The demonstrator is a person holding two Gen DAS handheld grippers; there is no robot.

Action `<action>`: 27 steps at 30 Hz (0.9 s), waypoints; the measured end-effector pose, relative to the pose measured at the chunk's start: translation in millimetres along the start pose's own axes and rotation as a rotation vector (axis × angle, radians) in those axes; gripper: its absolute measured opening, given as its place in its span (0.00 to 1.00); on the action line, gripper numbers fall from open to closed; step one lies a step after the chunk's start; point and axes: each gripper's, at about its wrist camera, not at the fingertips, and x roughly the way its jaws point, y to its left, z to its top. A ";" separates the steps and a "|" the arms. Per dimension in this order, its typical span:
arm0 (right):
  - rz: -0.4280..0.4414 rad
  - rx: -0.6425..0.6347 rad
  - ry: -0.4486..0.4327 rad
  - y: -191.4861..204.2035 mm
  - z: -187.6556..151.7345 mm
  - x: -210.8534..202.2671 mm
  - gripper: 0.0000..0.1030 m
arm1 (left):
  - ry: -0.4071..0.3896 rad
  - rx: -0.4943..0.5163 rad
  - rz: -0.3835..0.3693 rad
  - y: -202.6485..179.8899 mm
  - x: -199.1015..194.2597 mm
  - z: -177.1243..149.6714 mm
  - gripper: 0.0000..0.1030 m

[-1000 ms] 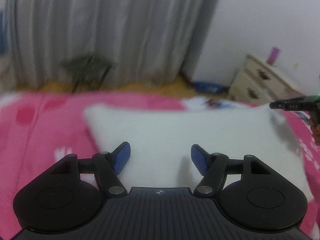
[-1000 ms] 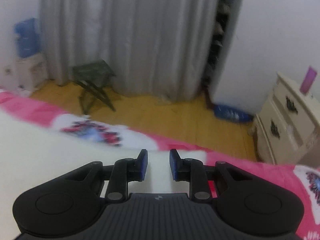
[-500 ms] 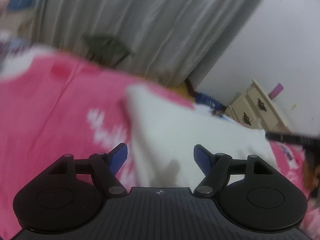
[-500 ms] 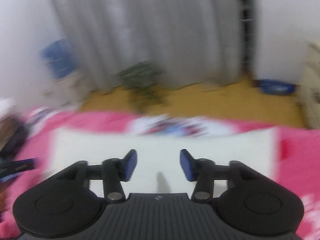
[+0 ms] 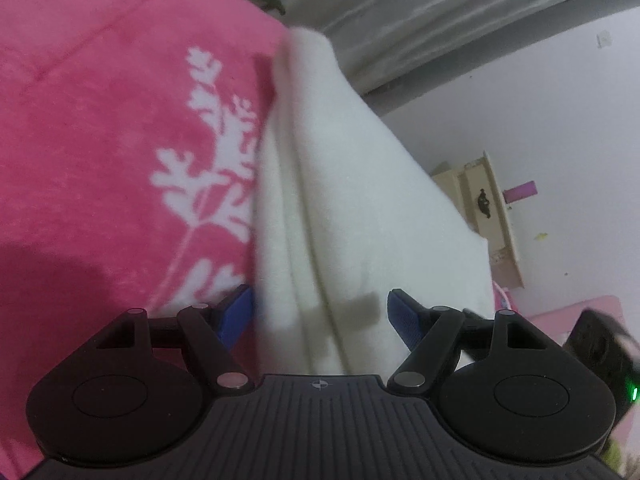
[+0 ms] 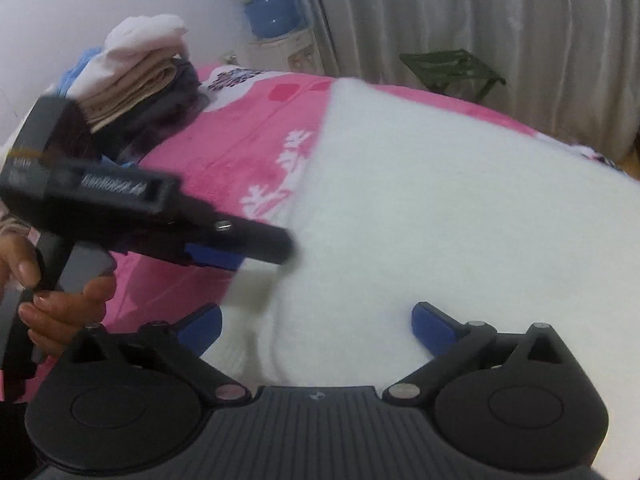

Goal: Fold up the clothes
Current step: 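Grasp the folded sweater side with the left gripper while the right gripper grasps beside it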

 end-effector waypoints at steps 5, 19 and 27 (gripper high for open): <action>-0.047 -0.079 -0.003 20.6 -4.8 12.2 1.00 | 0.025 -0.073 -0.046 -1.4 3.0 8.7 0.72; -0.164 -0.210 -0.015 47.9 -16.6 31.0 1.00 | 0.062 -0.168 -0.089 -14.4 9.2 19.6 0.74; -0.292 -0.282 -0.016 58.1 -26.7 37.6 1.00 | 0.064 -0.193 -0.159 -21.1 12.3 18.8 0.74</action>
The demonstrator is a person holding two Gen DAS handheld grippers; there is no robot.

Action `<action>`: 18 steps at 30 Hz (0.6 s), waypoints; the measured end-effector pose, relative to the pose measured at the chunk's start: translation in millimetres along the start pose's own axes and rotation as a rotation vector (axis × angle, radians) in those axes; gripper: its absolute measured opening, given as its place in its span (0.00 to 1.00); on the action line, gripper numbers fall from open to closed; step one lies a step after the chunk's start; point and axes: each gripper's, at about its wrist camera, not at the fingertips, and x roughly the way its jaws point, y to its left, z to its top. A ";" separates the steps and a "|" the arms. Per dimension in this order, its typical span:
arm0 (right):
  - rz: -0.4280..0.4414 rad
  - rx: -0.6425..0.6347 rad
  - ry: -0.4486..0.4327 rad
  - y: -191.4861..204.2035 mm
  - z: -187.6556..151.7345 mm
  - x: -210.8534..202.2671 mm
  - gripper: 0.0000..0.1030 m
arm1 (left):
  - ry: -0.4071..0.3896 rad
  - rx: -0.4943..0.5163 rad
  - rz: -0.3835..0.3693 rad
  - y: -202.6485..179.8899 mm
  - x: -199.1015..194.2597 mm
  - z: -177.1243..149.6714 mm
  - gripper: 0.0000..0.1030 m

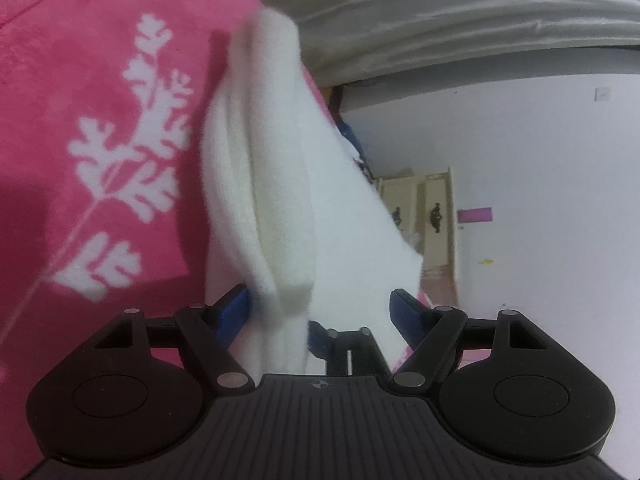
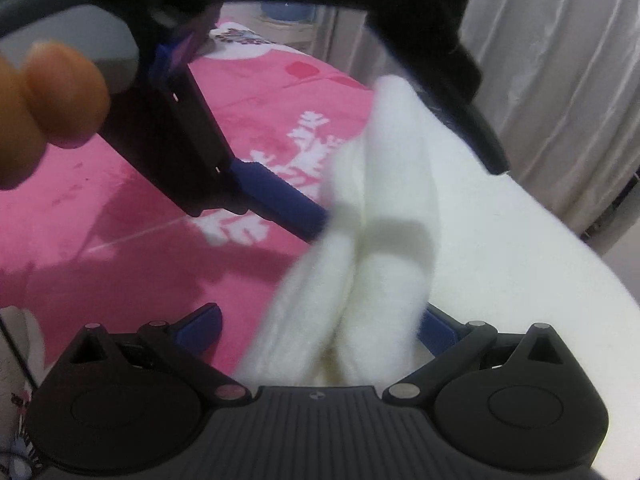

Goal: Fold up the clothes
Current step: 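Grasp the folded sweater side with the left gripper while the right gripper grasps beside it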

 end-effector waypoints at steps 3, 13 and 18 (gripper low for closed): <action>-0.035 0.014 -0.003 -3.2 0.7 -2.5 0.88 | 0.000 0.013 -0.006 -1.0 -0.1 -0.5 0.74; -0.035 0.076 -0.024 -29.9 -8.2 -14.1 0.46 | -0.137 0.121 0.118 1.4 7.1 15.7 0.73; -0.027 0.078 -0.039 -39.6 -16.9 -21.8 0.42 | -0.197 0.107 0.161 4.7 22.9 56.5 0.72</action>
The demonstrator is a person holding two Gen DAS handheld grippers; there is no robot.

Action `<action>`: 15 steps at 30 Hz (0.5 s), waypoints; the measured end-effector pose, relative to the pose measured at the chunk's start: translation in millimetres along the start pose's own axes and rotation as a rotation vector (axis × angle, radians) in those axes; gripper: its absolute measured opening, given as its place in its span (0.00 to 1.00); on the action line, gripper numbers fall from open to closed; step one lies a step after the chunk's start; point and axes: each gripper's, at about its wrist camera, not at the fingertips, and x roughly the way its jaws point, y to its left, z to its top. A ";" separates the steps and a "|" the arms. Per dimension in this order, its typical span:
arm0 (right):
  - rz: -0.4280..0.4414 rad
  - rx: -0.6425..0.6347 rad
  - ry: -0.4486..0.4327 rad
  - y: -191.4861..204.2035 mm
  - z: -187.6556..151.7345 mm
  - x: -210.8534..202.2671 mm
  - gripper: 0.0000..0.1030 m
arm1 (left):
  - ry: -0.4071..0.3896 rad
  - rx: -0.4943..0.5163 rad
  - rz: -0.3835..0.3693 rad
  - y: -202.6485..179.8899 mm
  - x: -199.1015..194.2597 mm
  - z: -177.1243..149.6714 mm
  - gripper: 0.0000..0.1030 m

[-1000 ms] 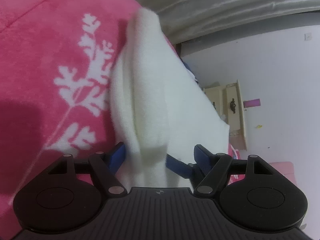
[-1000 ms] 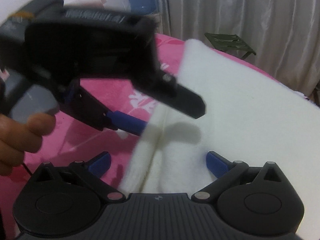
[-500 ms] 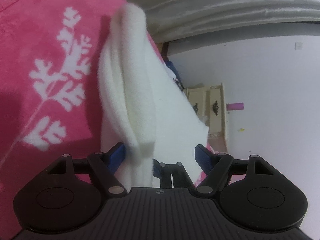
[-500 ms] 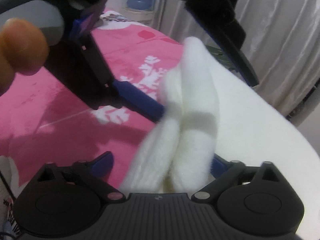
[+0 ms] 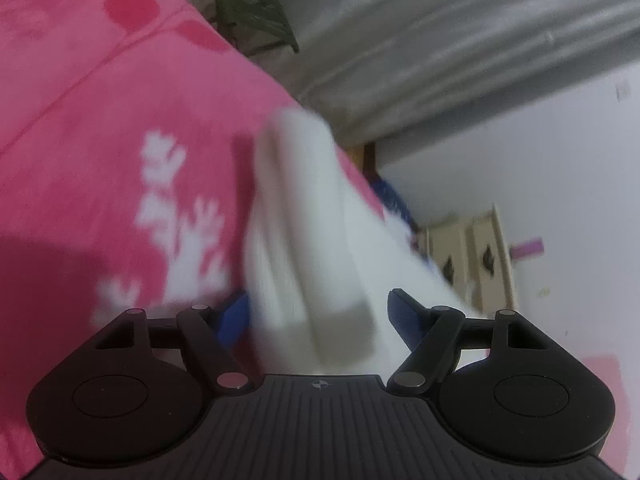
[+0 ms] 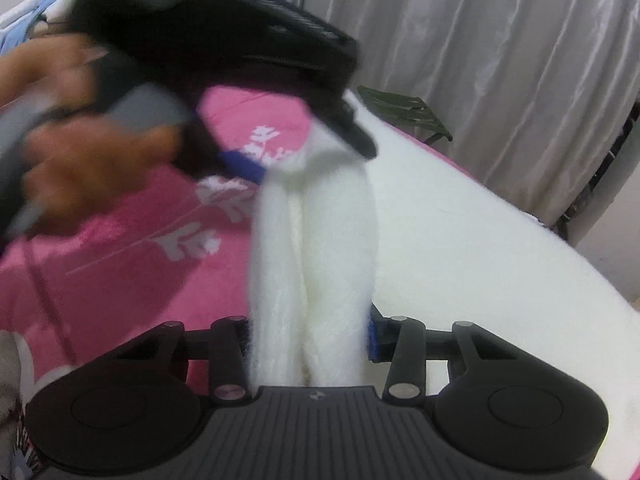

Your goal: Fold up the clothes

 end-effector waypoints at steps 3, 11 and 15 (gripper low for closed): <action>0.009 0.005 -0.007 -4.2 -3.2 -1.7 0.41 | -0.025 -0.017 0.016 -2.2 14.0 18.0 0.64; 0.093 0.143 -0.063 -39.7 -8.7 -29.7 0.35 | -0.025 0.065 0.018 -45.1 11.4 24.4 0.34; 0.085 0.216 -0.124 -73.2 -17.0 -58.8 0.35 | -0.022 0.176 0.042 -87.1 6.1 21.1 0.32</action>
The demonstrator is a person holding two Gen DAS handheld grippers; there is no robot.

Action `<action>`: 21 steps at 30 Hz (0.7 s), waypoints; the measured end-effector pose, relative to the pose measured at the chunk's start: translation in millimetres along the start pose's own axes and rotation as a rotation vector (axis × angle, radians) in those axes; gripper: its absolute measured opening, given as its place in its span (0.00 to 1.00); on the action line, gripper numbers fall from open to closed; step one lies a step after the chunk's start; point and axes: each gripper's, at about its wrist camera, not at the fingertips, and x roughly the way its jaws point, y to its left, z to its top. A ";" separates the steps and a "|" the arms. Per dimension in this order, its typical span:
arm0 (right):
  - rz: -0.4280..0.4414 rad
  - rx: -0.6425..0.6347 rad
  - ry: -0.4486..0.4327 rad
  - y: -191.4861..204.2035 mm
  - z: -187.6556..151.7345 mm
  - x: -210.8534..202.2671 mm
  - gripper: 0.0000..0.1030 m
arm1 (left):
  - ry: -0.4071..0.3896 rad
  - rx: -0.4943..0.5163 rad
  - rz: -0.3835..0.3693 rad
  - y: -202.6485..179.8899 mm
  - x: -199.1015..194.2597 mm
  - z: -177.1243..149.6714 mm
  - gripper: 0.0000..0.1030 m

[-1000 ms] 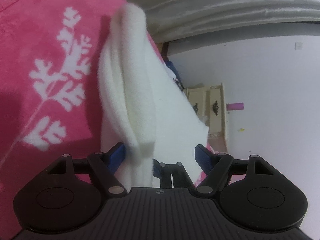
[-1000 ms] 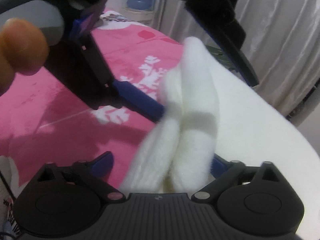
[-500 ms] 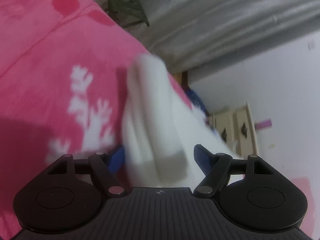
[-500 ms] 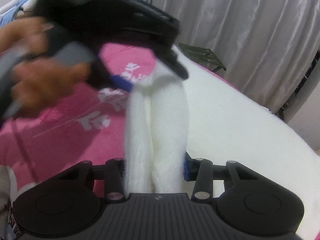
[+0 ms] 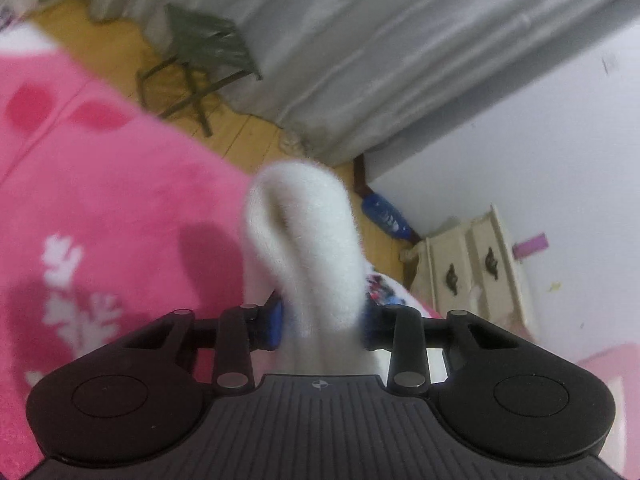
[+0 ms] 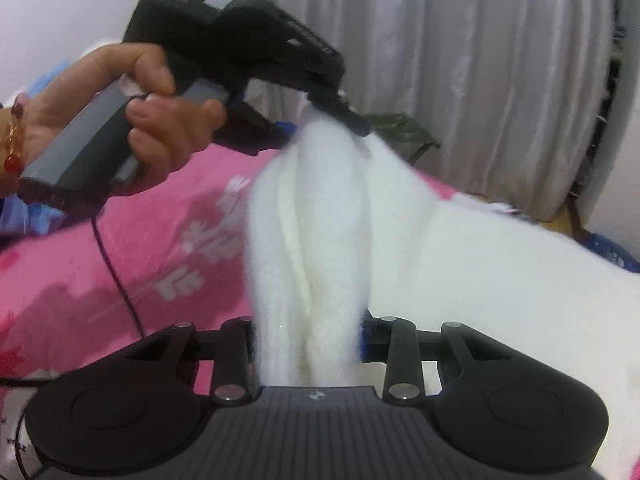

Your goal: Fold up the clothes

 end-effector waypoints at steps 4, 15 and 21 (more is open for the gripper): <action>-0.007 0.119 -0.059 -31.6 0.7 -30.0 0.34 | 0.017 0.112 0.018 -55.6 5.6 1.0 0.31; -0.020 0.543 -0.169 -138.1 -31.5 -70.8 0.34 | 0.156 0.540 0.164 -199.7 77.1 -43.5 0.30; 0.011 0.811 -0.208 -189.5 -68.3 -78.5 0.34 | 0.191 0.616 0.180 -230.0 118.5 -73.8 0.31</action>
